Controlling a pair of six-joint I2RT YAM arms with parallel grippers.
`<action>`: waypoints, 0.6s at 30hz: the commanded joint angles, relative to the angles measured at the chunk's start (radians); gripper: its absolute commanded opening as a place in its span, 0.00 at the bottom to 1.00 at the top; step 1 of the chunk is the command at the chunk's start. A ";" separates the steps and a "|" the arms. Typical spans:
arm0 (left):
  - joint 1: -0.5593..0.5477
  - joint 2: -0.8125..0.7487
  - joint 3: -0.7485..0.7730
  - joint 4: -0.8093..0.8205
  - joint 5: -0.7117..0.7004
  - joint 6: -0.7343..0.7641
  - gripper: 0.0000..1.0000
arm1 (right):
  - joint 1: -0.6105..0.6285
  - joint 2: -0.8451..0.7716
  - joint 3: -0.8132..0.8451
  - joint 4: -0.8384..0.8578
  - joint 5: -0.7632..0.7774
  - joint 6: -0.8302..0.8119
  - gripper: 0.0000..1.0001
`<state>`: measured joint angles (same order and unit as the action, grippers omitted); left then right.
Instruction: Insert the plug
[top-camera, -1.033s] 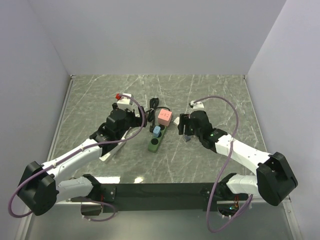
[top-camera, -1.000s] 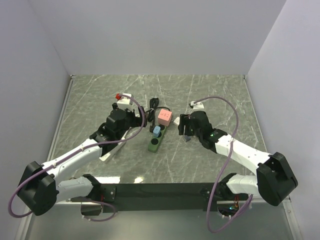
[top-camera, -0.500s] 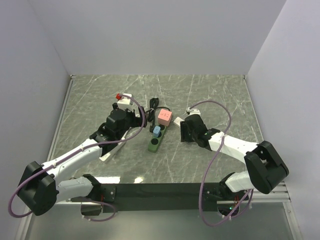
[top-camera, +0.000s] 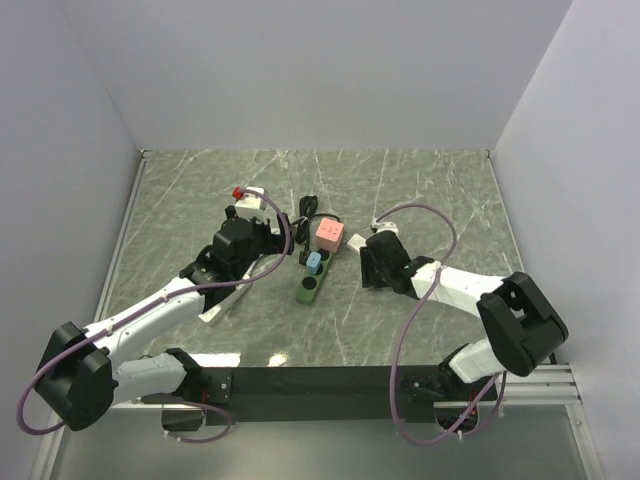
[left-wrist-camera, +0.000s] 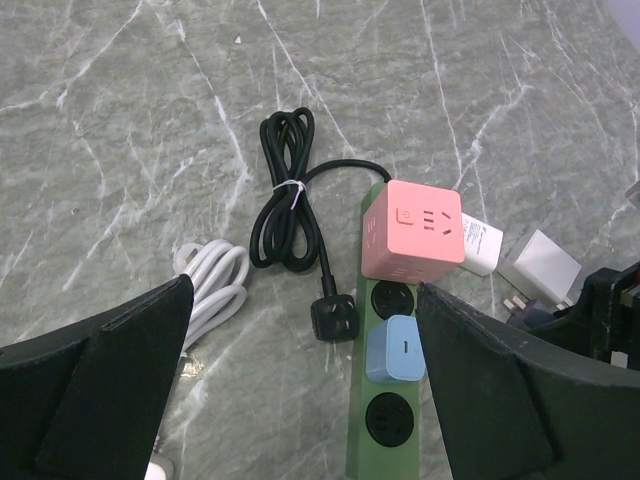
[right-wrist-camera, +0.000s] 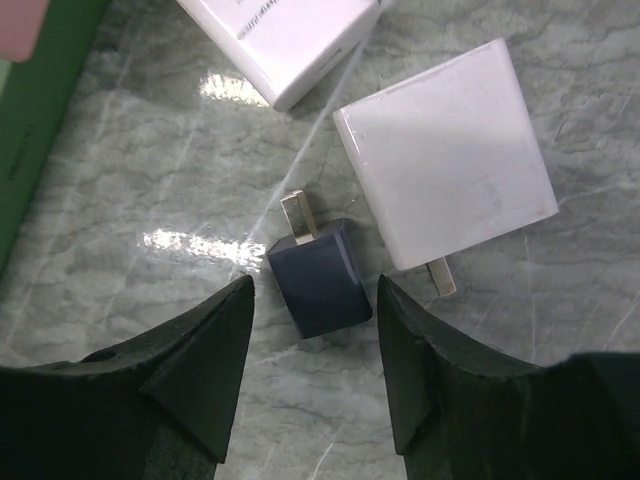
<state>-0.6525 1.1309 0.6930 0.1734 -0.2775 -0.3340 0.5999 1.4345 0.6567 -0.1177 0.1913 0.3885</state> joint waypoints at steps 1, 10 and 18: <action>-0.004 -0.008 0.045 0.018 0.018 0.012 0.99 | 0.005 0.023 0.052 0.015 0.013 0.003 0.58; -0.006 -0.045 0.030 0.012 0.151 -0.026 0.99 | 0.049 -0.054 0.057 0.050 0.005 -0.094 0.19; -0.007 -0.102 -0.013 0.054 0.497 -0.118 0.99 | 0.328 -0.189 0.090 0.055 0.065 -0.295 0.13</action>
<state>-0.6529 1.0584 0.6903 0.1787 0.0292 -0.3981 0.8433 1.3010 0.6968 -0.1040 0.2211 0.2115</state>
